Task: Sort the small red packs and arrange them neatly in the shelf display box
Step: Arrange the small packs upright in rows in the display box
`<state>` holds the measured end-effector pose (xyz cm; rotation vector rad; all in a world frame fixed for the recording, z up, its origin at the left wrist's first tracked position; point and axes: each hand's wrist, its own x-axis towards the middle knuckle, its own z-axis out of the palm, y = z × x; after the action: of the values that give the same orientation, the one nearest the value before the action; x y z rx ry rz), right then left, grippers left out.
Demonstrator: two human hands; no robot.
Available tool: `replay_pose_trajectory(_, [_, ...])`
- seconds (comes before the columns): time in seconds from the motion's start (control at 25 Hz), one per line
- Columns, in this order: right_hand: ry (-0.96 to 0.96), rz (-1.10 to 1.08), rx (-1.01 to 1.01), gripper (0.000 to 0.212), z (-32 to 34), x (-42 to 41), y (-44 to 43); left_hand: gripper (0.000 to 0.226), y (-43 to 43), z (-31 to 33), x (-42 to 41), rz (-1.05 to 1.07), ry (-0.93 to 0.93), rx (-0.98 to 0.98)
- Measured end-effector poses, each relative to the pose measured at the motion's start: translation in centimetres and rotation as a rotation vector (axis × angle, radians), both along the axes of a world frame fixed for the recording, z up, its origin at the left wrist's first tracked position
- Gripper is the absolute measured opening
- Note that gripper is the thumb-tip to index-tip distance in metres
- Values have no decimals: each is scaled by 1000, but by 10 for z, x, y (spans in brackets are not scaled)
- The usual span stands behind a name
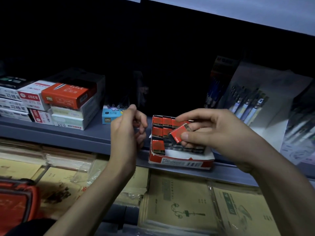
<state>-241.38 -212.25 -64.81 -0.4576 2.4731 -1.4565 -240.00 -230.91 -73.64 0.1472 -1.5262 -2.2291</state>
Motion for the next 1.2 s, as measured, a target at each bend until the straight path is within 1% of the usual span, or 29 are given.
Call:
replay_pose_trajectory(0.16, [-69,-46,12,16,-7,-5,-1,49,-2,0,-1,-14,-32,41])
replay_pose_trajectory(0.24, [-55,-32,57,11,-11,-6,-2,49,-3,-1,-2,-25,-44,56])
replay_pose_trajectory(0.4, [0,-10,126,18,-12,-3,-4,49,-4,-1,-3,-37,-57,41])
replay_pose_trajectory(0.52, [43,10,165,13,-10,-1,-4,49,-4,0,-2,-39,-68,27])
replay_pose_trajectory(0.68, [60,-28,197,29,-17,-1,-7,50,-4,0,-1,-36,-79,12])
replay_pose_trajectory(0.88, [96,93,198,20,-25,1,-7,52,0,-1,-2,-13,-96,-41])
replay_pose_trajectory(1.08, [67,80,244,27,-15,4,-2,53,0,-1,-2,-5,-87,-69])
replay_pose_trajectory(1.2, [33,97,289,15,-11,3,4,53,1,-1,-2,5,-94,-81])
